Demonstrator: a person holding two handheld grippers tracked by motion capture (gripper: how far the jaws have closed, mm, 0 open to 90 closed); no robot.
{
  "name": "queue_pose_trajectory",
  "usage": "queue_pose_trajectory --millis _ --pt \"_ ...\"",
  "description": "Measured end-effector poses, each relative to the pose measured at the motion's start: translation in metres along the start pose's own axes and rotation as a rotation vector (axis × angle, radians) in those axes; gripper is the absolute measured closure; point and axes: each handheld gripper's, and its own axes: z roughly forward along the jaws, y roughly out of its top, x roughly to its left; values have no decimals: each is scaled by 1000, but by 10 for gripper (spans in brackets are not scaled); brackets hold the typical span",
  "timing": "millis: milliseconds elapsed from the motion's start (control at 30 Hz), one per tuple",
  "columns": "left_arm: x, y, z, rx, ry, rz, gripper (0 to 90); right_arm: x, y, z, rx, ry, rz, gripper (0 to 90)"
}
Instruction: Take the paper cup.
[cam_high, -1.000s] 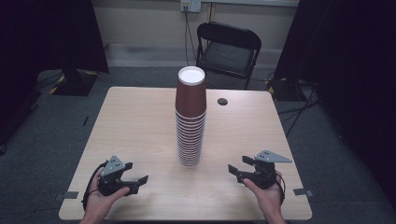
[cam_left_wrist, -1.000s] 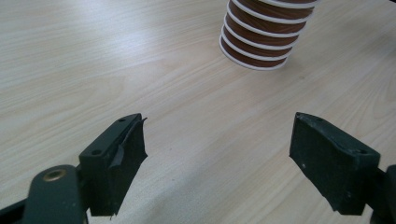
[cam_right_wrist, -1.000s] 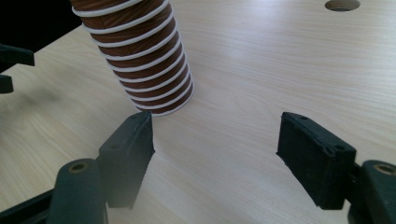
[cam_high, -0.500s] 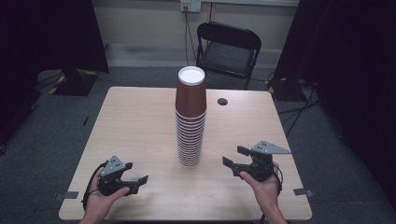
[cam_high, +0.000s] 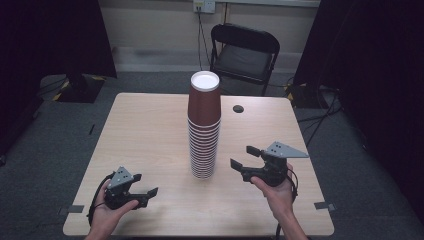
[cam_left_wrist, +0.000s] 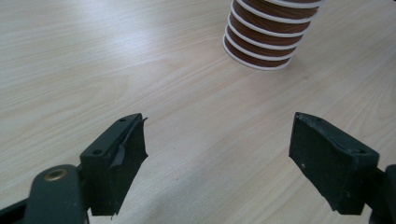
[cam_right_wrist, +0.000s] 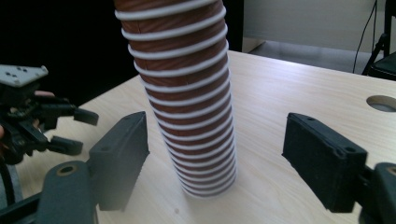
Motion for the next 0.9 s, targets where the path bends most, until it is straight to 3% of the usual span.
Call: queue_pose_trajectory --millis 100,433,900 --pt "1 -1 0 0 -13 -16 185 2 8 1 -10 9 3 198" --pt "0 0 1 3 -5 0 185 8 26 1 -41 33 -12 176" --pt "1 -1 0 2 -5 -8 185 20 65 3 -93 68 -54 145"
